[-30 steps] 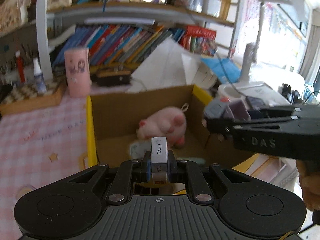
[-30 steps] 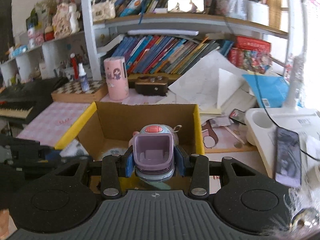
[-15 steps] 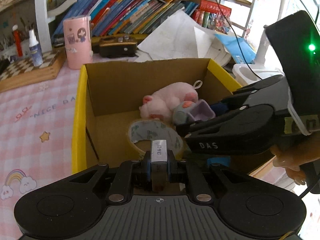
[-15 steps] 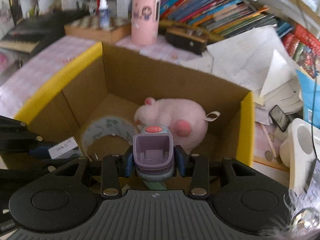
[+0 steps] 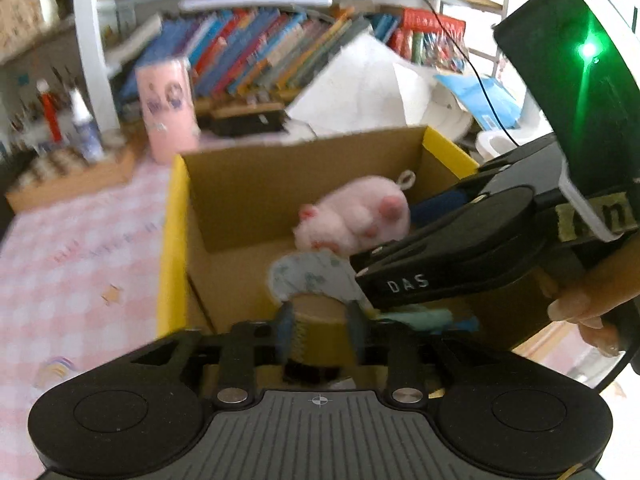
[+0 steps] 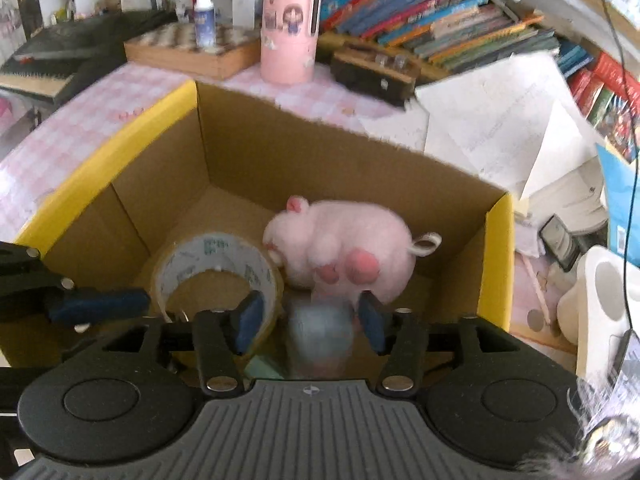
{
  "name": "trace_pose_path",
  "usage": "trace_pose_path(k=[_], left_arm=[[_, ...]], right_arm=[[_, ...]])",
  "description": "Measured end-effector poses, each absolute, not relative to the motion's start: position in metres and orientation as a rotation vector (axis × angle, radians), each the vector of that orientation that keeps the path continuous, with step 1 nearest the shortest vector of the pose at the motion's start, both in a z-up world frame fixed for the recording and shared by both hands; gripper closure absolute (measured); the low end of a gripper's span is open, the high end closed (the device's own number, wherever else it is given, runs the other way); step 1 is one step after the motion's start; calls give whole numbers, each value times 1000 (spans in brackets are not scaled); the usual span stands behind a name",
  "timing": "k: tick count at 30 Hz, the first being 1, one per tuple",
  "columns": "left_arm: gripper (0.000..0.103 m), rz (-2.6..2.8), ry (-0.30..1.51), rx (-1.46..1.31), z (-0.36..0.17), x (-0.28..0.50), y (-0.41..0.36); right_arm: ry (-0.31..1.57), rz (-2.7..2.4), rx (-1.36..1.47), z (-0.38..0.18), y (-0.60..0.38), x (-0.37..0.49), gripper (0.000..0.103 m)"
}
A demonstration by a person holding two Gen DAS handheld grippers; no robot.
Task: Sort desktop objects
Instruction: 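Open both tools over the yellow box to drop the items inside, then withdraw both open tools from the box back over the table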
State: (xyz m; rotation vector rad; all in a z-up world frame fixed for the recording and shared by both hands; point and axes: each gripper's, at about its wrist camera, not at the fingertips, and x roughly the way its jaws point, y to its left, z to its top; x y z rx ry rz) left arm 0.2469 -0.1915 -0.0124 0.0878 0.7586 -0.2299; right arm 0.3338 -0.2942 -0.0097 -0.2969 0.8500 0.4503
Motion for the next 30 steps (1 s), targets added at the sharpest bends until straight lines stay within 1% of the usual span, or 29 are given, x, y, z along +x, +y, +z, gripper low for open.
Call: trace_pose_path(k=[1, 2, 6, 8, 9, 14, 15, 18, 20, 25, 30], left_arm=[[58, -227, 736, 98, -9, 243, -191], [49, -216, 704, 109, -4, 237, -190], [43, -171, 578, 120, 21, 210, -175], [36, -130, 536, 106, 32, 198, -162], [35, -102, 519, 95, 37, 193, -153], [24, 30, 462, 23, 55, 159, -106], [22, 50, 451, 6, 57, 151, -96], [19, 88, 447, -20, 58, 130, -75], [17, 103, 458, -29, 57, 119, -66], [17, 145, 502, -53, 42, 87, -49], [16, 139, 539, -35, 30, 58, -39]], right_arm=[[824, 447, -265, -5, -297, 330, 32], [798, 445, -230, 1, -300, 324, 32], [671, 408, -154, 26, -308, 293, 29], [606, 384, -125, 37, -309, 277, 23], [570, 369, -111, 43, -309, 267, 21], [451, 311, -63, 59, -299, 224, 17], [432, 306, -49, 61, -295, 214, 15], [389, 284, -38, 63, -285, 186, 13], [386, 257, -34, 60, -278, 170, 10], [398, 187, -2, 50, -260, 126, 5], [432, 165, -21, 38, -245, 89, 4]])
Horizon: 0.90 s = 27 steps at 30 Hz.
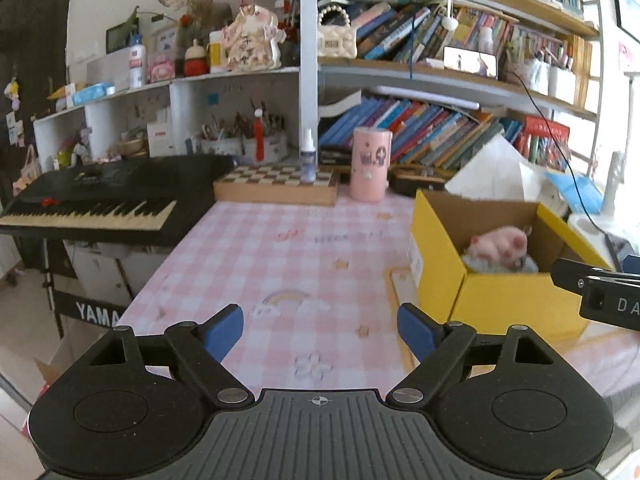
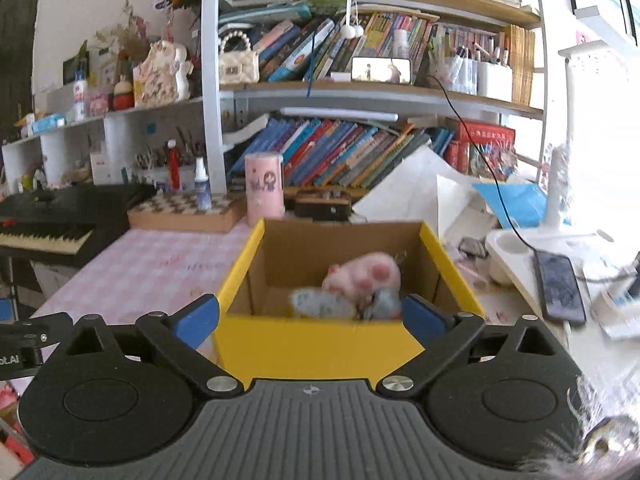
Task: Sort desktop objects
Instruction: 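Withdraw both open tools from the box back over the table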
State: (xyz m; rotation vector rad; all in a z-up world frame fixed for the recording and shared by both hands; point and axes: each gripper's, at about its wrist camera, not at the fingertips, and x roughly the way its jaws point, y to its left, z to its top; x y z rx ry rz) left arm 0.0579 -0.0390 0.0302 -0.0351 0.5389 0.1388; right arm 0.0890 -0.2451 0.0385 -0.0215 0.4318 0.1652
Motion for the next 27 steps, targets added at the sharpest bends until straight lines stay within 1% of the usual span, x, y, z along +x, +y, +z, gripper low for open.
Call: trace_pose_path(k=[3, 6, 12, 21, 27], left_arm=[[16, 125, 561, -26, 25, 45, -35], [16, 125, 594, -6, 18, 36, -33], [16, 99, 651, -16, 7, 18, -27], [16, 79, 657, -2, 3, -11, -23], [16, 67, 668, 10, 1, -20, -24]], right_arm=[[444, 152, -31, 34, -239, 71, 3], [453, 136, -32, 30, -233, 54, 0], [527, 129, -53, 13, -222, 25, 0], [599, 111, -29, -2, -215, -2, 0], [607, 108, -18, -4, -214, -13, 0]])
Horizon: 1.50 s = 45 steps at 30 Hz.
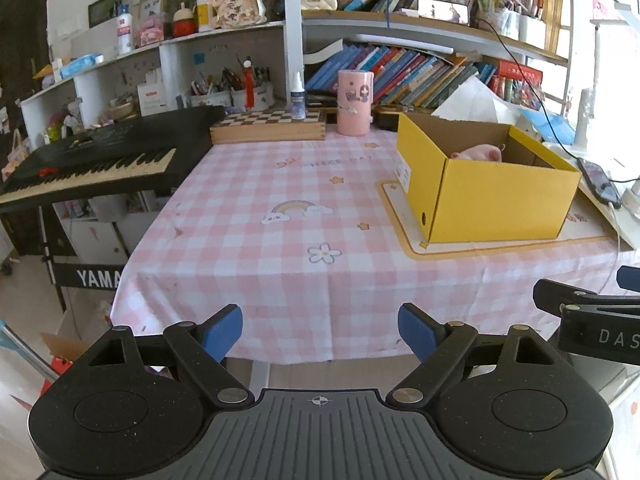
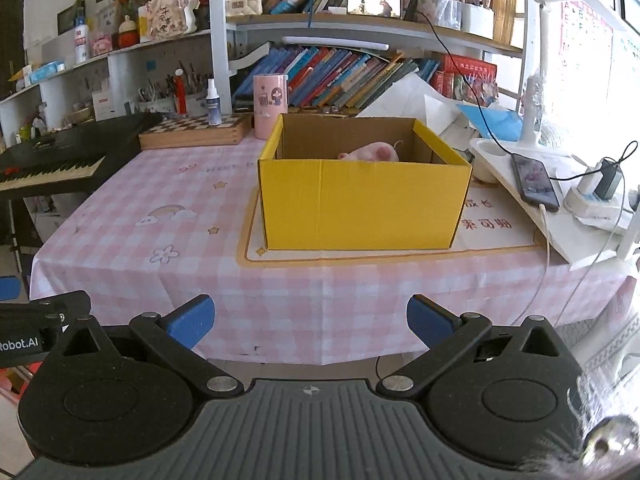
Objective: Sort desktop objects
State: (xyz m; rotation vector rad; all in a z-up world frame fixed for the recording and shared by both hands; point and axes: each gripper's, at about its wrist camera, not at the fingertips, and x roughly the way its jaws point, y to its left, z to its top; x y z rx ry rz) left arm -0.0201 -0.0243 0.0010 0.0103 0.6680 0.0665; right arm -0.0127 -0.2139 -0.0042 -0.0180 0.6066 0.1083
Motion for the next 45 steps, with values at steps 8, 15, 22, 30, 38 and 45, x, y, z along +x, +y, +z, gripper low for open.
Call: trace_pose_path(k=[8, 15, 22, 30, 38, 45], left_arm=[[16, 77, 673, 45, 0, -25, -31], [16, 76, 677, 58, 1, -27, -34], [16, 51, 673, 46, 2, -28, -33], [16, 16, 668, 12, 1, -30, -30], [16, 27, 665, -11, 0, -30, -26], [16, 34, 668, -15, -1, -29, -24]], right_arm=[[613, 132, -21, -5, -216, -21, 0], [612, 129, -17, -4, -216, -23, 0], [613, 131, -17, -3, -217, -23, 0], [621, 136, -20, -2, -216, -22, 0], [630, 139, -23, -4, -215, -20, 0], [635, 142, -24, -5, -214, -20, 0]])
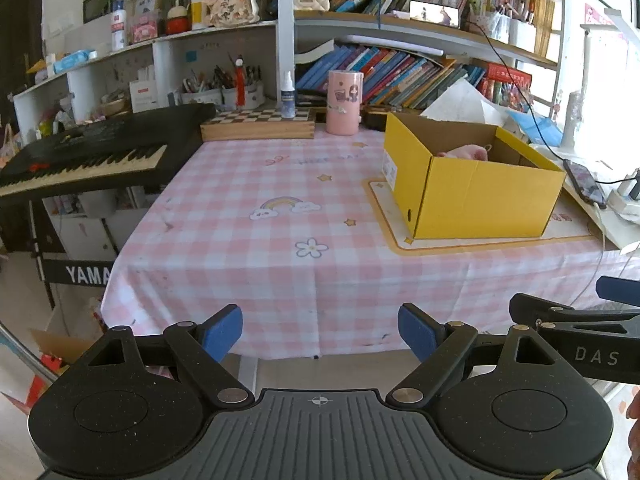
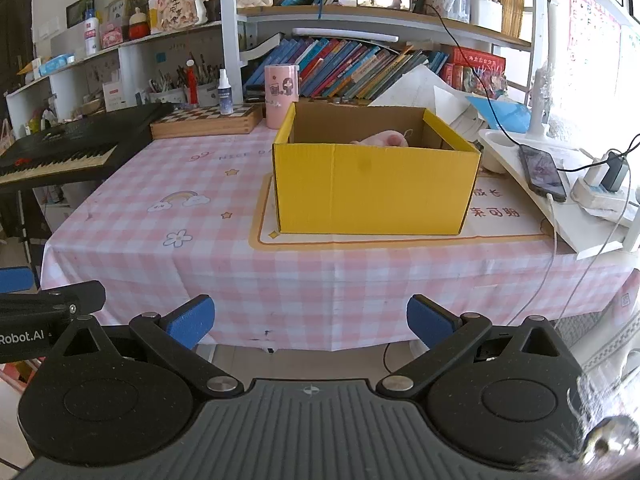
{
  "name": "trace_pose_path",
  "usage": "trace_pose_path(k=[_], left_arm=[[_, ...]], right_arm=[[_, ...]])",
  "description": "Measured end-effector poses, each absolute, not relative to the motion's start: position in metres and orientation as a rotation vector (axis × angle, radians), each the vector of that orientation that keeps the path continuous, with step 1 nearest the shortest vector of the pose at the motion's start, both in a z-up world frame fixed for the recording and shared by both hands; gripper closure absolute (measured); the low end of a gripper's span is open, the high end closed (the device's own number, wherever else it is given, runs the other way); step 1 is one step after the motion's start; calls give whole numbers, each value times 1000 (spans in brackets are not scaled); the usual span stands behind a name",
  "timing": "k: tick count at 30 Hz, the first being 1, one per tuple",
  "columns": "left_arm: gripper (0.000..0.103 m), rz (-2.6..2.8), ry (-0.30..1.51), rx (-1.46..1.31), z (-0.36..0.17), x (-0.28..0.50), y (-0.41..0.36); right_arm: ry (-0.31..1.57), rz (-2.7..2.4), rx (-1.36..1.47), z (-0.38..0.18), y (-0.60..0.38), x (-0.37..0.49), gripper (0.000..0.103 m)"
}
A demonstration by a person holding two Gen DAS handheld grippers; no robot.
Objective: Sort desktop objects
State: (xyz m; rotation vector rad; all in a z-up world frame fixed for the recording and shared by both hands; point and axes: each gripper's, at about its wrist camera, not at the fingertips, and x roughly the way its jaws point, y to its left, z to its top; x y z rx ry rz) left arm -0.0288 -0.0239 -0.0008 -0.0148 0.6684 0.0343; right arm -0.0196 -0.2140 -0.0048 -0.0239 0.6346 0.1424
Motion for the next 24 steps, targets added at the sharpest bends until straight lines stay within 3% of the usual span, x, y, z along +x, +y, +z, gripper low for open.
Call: trace_pose_path(k=[24], left_arm=[[12, 45, 705, -30, -9, -22, -21]], right_arm=[[671, 134, -20, -13, -212, -10, 0]])
